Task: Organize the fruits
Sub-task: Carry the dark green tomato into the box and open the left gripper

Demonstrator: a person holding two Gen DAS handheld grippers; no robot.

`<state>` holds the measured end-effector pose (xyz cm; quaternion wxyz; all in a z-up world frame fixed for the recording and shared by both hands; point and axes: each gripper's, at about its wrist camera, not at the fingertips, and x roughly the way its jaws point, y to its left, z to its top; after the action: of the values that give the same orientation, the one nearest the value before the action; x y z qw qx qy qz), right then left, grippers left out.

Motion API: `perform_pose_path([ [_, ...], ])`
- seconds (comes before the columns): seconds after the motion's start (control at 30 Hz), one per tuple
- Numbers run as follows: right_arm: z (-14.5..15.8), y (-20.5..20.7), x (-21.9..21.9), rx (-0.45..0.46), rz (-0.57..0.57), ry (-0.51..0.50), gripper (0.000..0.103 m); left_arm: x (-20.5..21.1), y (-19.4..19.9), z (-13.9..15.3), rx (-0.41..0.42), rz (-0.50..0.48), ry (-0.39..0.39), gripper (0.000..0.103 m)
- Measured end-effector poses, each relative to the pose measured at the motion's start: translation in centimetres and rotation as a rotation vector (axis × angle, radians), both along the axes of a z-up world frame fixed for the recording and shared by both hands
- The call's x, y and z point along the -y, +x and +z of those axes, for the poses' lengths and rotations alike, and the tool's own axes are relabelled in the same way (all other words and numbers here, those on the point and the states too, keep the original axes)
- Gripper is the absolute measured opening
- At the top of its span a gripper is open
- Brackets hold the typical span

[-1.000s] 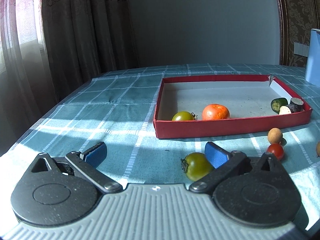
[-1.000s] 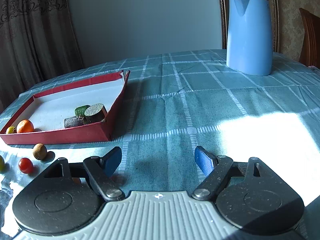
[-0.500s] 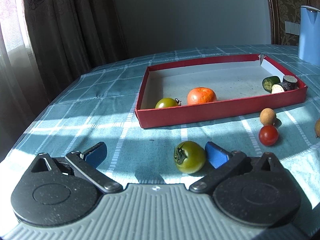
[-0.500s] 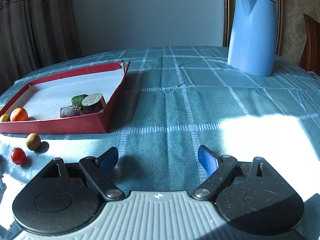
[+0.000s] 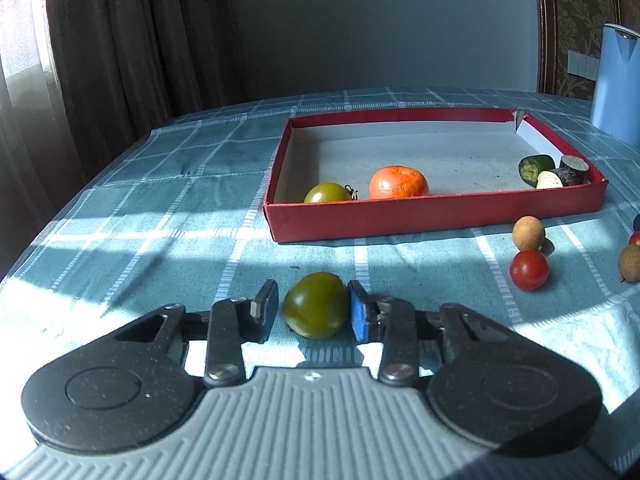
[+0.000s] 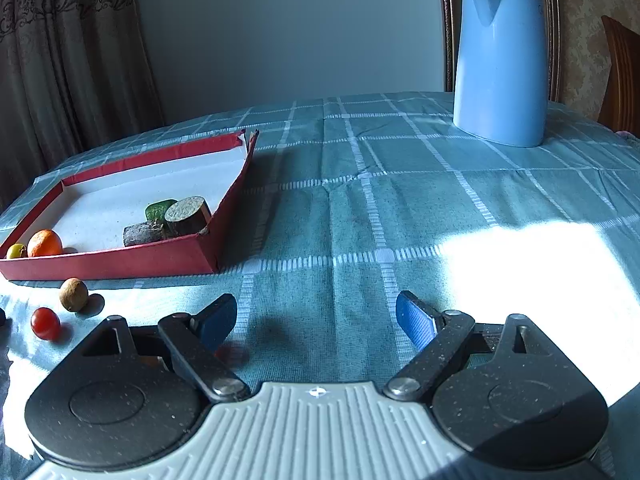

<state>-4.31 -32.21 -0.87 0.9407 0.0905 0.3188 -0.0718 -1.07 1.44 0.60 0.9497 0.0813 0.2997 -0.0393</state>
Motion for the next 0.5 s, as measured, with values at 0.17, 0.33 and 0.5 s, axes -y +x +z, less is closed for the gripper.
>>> perform_pose_path([
  [0.17,0.0,0.0,0.0,0.0,0.0,0.001,0.087,0.2,-0.1,1.5,0.036,-0.002,-0.029,0.03],
  [0.33,0.0,0.0,0.0,-0.001,0.0,-0.002,0.087,0.7,1.2,5.0,0.113,-0.01,-0.043,0.03],
  [0.5,0.0,0.0,0.0,-0.001,0.0,-0.001,0.087,0.8,5.9,6.3,0.089,0.029,-0.051,0.03],
])
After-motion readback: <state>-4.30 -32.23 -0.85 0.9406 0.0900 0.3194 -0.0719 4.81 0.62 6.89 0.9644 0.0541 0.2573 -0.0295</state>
